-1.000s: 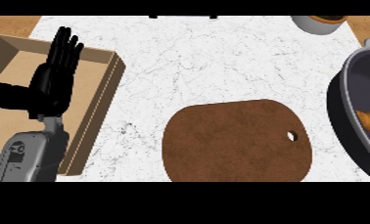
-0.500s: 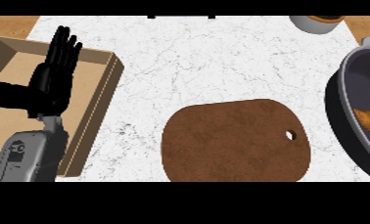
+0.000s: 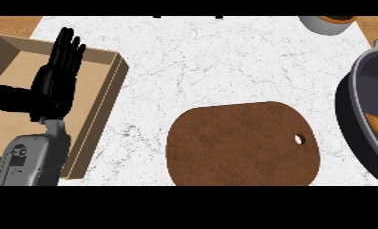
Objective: Pick the croissant from the cutting board and place it in the pot
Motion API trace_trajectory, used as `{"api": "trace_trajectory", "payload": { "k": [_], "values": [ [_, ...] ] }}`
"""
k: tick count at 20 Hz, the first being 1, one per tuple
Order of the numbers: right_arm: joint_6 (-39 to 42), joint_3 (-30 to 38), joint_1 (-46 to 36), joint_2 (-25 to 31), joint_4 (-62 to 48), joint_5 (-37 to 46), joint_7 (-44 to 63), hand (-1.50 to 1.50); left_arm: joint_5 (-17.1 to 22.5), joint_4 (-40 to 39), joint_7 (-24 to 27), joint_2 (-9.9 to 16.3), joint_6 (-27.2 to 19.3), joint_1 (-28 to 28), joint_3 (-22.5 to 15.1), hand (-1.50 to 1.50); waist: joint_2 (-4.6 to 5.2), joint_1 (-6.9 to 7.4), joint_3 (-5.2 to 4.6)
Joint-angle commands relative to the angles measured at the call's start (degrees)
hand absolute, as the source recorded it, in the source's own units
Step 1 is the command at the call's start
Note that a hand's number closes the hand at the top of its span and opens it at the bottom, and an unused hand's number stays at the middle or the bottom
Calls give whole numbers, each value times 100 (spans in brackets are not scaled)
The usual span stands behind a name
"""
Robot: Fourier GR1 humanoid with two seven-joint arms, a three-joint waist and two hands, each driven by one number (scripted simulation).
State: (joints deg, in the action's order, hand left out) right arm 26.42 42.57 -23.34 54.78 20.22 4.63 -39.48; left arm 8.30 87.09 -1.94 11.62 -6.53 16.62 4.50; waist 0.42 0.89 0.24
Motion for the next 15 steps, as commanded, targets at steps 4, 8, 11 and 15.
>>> {"api": "trace_trajectory", "payload": {
  "k": [4,8,11,15],
  "values": [
    [506,273,106,507,-599,-233,-453,-150,-175,161,68,-290,-176,-127,-242,0,18,58,22],
    [723,361,471,594,-667,-322,-675,-150,31,151,-56,-2,57,-89,-6,0,26,24,46],
    [741,393,447,821,-704,-370,-470,-150,34,235,-147,-4,32,-29,-16,0,17,43,41],
    [890,413,692,859,-635,-416,-646,-150,-11,103,190,-122,2,-198,-6,0,30,-27,54]
  ]
}}
